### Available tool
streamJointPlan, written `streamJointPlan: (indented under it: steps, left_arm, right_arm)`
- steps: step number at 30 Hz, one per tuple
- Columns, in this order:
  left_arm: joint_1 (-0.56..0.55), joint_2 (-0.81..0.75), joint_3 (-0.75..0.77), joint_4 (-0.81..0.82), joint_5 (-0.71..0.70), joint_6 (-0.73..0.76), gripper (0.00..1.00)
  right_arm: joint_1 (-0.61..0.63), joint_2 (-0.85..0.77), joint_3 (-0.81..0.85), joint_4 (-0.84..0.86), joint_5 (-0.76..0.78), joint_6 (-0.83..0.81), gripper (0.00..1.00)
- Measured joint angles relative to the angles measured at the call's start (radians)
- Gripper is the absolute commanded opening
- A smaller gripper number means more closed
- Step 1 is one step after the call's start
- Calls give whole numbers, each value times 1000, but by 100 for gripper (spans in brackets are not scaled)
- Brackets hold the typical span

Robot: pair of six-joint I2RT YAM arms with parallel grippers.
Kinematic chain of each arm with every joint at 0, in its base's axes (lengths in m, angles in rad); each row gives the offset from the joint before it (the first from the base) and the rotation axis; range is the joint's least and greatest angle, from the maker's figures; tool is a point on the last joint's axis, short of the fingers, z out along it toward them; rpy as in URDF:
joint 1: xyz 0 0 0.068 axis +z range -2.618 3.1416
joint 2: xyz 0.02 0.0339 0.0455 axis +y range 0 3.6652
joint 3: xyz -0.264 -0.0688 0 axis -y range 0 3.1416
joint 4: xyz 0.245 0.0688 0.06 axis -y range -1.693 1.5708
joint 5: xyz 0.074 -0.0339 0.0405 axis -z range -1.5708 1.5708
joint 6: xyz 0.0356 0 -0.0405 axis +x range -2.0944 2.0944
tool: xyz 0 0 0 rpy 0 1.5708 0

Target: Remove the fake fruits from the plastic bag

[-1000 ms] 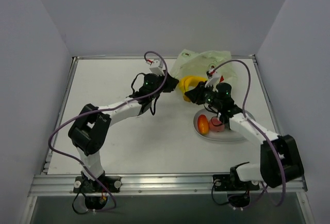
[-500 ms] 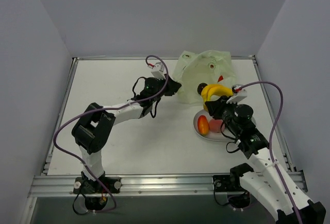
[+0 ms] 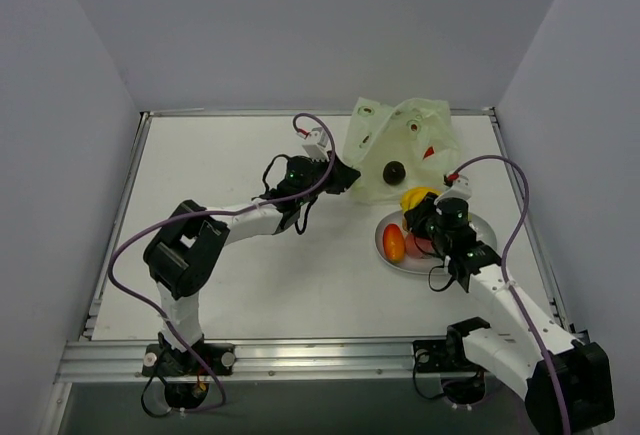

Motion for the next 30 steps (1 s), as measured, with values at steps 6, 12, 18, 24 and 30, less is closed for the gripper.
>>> streamJointPlan:
  steps: [6,12,18,24,30]
  left_arm:
    - [0,0,0,8,7,1,2]
    - [0,0,0,11,14,0,3]
    - [-3,0,0,11,14,0,2]
    - [-6,1,0,4,14,1,2]
    - [-18,1,0,-3,13,3,2]
  right_arm:
    - [-43,72,6,18,2,-5,0]
    - [-60,136,8,24,-15,-24,4]
    - [-61,137,9,24,-27,-27,49]
    - [-62,98,34,-24,-21,-38,60]
    - [-65,19,125,-80,-9,-67,21]
